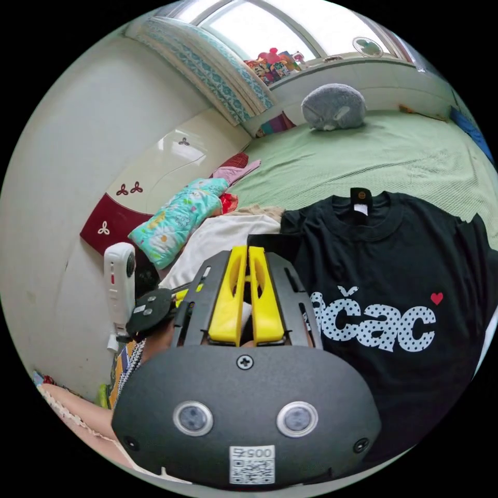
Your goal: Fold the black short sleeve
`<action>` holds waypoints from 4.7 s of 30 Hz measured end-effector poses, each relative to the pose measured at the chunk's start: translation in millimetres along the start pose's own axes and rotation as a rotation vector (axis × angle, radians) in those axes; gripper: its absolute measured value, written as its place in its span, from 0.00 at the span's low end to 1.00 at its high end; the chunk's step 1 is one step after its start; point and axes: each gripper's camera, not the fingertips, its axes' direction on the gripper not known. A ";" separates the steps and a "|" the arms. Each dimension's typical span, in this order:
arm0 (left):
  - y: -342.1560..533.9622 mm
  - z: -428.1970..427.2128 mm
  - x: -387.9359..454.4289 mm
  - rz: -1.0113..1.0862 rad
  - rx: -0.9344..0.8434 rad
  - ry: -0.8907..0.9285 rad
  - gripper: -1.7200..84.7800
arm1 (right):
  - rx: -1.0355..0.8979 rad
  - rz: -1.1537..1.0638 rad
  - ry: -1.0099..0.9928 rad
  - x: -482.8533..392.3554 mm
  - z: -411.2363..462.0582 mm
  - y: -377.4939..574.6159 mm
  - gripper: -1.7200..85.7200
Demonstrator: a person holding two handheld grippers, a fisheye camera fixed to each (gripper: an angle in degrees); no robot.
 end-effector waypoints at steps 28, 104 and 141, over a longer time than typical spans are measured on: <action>28.6 -81.8 -186.8 -0.631 0.242 0.016 0.02 | -0.481 -0.139 0.235 -66.2 197.1 -23.9 0.01; -59.9 230.5 124.7 -0.069 -0.145 0.240 0.01 | -0.083 0.343 0.789 392.0 -160.8 -95.9 0.01; -4.5 271.9 128.8 -0.096 -0.156 0.336 0.01 | -0.202 0.264 0.826 314.7 -324.2 61.6 0.01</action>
